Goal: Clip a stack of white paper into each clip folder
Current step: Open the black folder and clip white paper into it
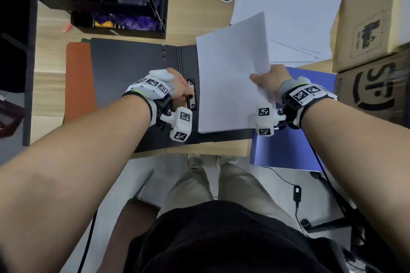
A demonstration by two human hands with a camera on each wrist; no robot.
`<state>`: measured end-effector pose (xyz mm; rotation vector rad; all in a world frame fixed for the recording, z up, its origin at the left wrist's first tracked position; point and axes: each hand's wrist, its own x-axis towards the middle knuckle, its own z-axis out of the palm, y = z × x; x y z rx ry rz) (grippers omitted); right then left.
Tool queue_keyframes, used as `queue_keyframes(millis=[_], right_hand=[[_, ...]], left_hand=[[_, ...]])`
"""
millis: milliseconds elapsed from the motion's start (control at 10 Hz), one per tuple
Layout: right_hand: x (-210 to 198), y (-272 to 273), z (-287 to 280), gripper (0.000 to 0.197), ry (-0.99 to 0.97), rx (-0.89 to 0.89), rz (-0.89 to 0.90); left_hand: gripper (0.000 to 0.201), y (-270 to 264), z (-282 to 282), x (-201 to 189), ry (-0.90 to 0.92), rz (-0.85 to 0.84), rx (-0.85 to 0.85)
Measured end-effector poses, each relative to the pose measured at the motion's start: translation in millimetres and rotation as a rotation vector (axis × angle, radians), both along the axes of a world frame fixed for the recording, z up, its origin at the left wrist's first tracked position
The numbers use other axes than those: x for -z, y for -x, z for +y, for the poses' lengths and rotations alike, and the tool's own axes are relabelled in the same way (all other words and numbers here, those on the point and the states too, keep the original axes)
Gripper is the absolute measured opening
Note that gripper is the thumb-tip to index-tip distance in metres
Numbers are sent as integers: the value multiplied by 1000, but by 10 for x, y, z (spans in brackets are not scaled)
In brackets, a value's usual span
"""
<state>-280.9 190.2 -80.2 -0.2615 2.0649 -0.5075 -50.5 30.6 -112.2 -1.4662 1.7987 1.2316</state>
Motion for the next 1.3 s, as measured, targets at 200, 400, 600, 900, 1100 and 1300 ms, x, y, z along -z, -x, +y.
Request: queue_keyframes(millis=[200,400,600,900,1100,1300], right_hand=[[135,-18,24,28,-21,-16,2],[193,-64,-10,33,-31,-19,12],[246,-76,-12,33,-39,-12,-1],[299,-72,30,30,-79,-53,-18],[342,-84,25,50,-175,-105,-39],[378,-150,-24,73,-165,-91,-27]], left_hand=[[64,127,113,85,196,-244,207],[46,280,229,48,223,-249,220],[41,301,241,39,244,-236,209],[56,96,185,316,121,-98,-142],[40,-26,113,218,43,-16,-222],[14,-69,93,177,-46,86,-314]])
